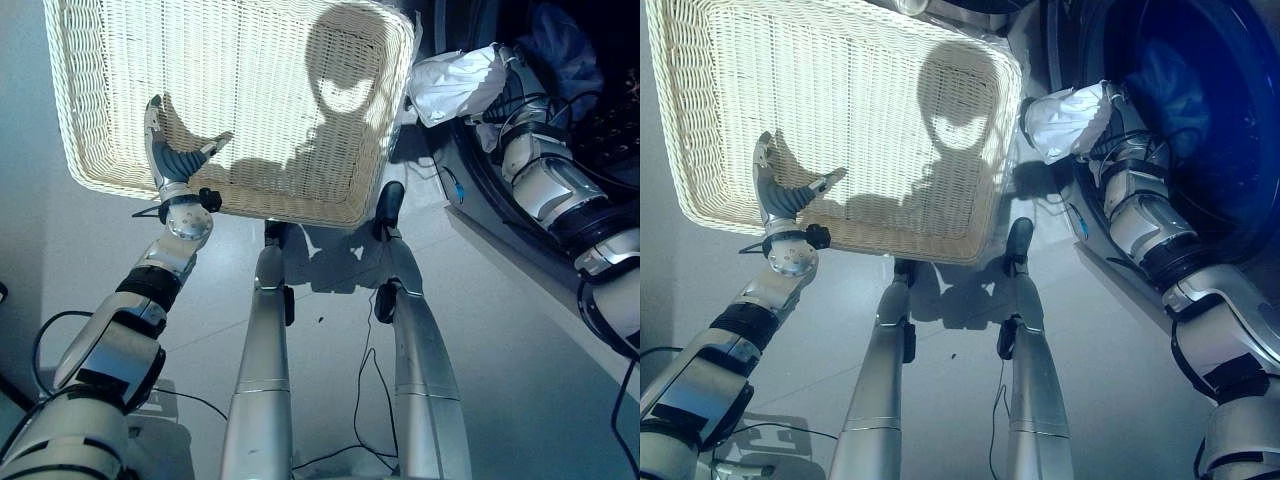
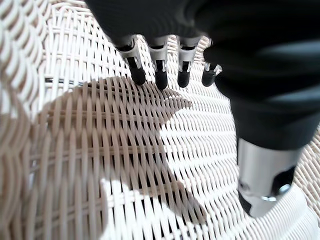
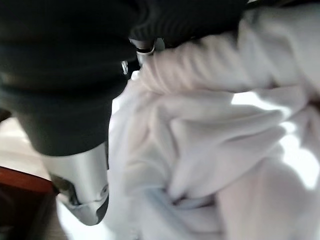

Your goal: Put the clothes into the washing machine.

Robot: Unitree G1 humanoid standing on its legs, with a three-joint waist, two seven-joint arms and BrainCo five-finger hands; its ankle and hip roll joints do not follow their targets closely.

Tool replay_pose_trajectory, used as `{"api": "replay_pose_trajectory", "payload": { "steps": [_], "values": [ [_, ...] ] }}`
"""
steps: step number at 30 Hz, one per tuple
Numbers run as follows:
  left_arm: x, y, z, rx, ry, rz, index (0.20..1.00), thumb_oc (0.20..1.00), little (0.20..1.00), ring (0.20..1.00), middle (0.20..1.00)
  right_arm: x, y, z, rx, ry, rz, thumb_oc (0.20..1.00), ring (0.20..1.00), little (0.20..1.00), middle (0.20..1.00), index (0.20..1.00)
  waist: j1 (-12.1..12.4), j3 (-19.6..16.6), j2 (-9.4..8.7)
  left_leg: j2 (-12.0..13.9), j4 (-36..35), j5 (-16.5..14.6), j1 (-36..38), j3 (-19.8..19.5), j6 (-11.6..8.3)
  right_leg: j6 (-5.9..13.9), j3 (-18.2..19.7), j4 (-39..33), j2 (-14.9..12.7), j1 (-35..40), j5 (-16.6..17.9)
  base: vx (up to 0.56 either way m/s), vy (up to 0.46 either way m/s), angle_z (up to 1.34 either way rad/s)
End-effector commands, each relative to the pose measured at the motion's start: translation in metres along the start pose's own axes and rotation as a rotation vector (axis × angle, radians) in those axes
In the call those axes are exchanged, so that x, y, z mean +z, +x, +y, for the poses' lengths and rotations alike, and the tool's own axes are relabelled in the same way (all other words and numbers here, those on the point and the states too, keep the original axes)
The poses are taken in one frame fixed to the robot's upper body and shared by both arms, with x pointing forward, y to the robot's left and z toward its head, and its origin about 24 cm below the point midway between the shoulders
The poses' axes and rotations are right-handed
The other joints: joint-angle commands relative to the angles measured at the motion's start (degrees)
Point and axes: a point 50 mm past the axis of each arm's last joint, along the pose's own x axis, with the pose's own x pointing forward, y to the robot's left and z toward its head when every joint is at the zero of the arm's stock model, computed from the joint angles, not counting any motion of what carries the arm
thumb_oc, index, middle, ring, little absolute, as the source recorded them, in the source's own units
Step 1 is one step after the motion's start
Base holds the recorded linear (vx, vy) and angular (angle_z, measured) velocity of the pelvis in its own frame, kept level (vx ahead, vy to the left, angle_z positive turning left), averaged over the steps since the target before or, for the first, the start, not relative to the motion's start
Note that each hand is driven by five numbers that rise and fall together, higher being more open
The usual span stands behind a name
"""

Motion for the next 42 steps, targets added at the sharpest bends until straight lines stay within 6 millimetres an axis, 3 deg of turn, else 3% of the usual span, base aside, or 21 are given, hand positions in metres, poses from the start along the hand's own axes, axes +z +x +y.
{"api": "replay_pose_trajectory", "payload": {
  "steps": [1,6,8,11,17,30,34,36,37,38,42],
  "values": [
    [0.027,0.020,-0.003,-0.016,-0.060,-0.059,1.000,1.000,1.000,1.000,1.000,-0.013,0.013,-0.027,-0.197,-0.226,0.052,1.000,1.000,1.000,1.000,1.000,0.4,-0.8,2.44,-6.9,-5.5,3.7,1.7,3.4,5.49,4.23,-5.6,6.2,5.2,0.6,-4.2,0.00,0.000,0.00],
    [0.028,0.017,-0.009,-0.030,-0.084,-0.060,1.000,1.000,1.000,1.000,1.000,-0.022,0.022,-0.038,-0.248,-0.461,0.080,1.000,1.000,1.000,1.000,1.000,1.0,-0.8,3.57,-7.4,-5.4,3.8,1.3,3.5,5.63,4.21,-5.4,5.6,5.1,0.2,-3.8,0.01,0.023,0.00],
    [0.028,0.016,-0.010,-0.029,-0.093,-0.057,1.000,1.000,1.000,1.000,1.000,-0.024,0.023,-0.039,-0.236,-0.541,0.072,0.200,0.200,0.200,0.200,0.200,1.1,-0.8,3.78,-7.6,-5.5,3.9,1.3,3.4,5.78,4.09,-5.3,5.5,5.3,0.2,-3.8,0.01,0.017,0.00],
    [0.028,0.014,-0.012,-0.027,-0.109,-0.055,1.000,1.000,1.000,1.000,1.000,-0.033,0.022,-0.036,-0.223,-0.662,0.067,0.200,0.200,0.200,0.200,0.200,1.3,-0.8,3.94,-7.9,-5.3,4.2,0.9,3.2,5.96,3.94,-5.4,5.4,5.4,0.1,-3.7,0.00,0.000,0.00],
    [0.028,0.015,-0.010,-0.026,-0.111,-0.056,1.000,1.000,1.000,1.000,1.000,-0.044,0.021,-0.034,-0.209,-0.715,0.073,0.200,0.200,0.200,0.200,0.200,1.3,-0.8,3.59,-8.0,-5.7,4.7,0.7,2.7,6.11,3.90,-5.3,4.9,5.7,0.2,-3.5,0.00,0.000,0.00],
    [0.026,0.014,-0.009,-0.022,-0.123,-0.045,1.000,1.000,1.000,1.000,1.000,-0.054,0.016,-0.024,-0.170,-0.632,0.092,0.200,0.200,0.200,0.200,0.200,0.9,-0.8,3.75,-8.0,-6.0,4.9,0.7,2.8,6.16,3.52,-5.0,4.7,6.0,0.2,-3.4,0.00,0.000,0.00],
    [0.026,0.017,-0.006,-0.025,-0.121,-0.042,1.000,1.000,1.000,1.000,1.000,-0.079,0.014,-0.031,-0.199,-0.312,0.346,0.200,0.200,0.200,0.200,0.200,1.0,-0.8,3.87,-7.9,-5.6,4.8,0.7,2.6,6.00,3.56,-4.8,4.8,5.9,0.3,-3.4,0.00,0.000,0.00],
    [0.021,0.016,-0.001,-0.016,-0.120,-0.038,1.000,1.000,1.000,1.000,1.000,-0.098,0.008,-0.031,-0.254,-0.016,0.562,0.200,0.200,0.200,0.200,0.200,1.1,-0.8,3.75,-7.8,-5.5,4.5,0.8,2.3,6.00,3.60,-4.7,4.6,5.9,0.6,-3.4,0.00,0.000,0.00],
    [0.019,0.014,0.000,-0.014,-0.120,-0.036,1.000,1.000,1.000,1.000,1.000,-0.102,0.007,-0.032,-0.265,0.033,0.596,0.200,0.200,0.200,0.200,0.200,1.1,-0.8,3.71,-7.7,-5.6,4.4,0.9,2.3,6.03,3.62,-4.7,4.6,5.9,0.7,-3.4,0.00,0.000,0.00],
    [0.014,0.011,0.003,-0.008,-0.118,-0.031,1.000,1.000,1.000,1.000,1.000,-0.111,0.002,-0.032,-0.317,0.243,0.724,0.200,0.200,0.200,0.200,0.200,1.1,-0.8,3.55,-7.6,-5.8,4.2,1.2,2.1,6.06,3.64,-4.6,4.4,6.0,1.1,-3.4,0.00,0.000,0.00],
    [0.001,-0.001,0.009,0.003,-0.103,-0.021,1.000,1.000,1.000,1.000,1.000,-0.139,-0.007,-0.040,-0.491,0.587,0.918,0.200,0.200,0.200,0.200,0.200,1.0,-0.8,3.07,-7.2,-5.8,3.4,2.0,1.9,6.18,3.86,-4.5,4.4,6.2,1.9,-3.5,0.00,0.000,0.00]
  ]
}}
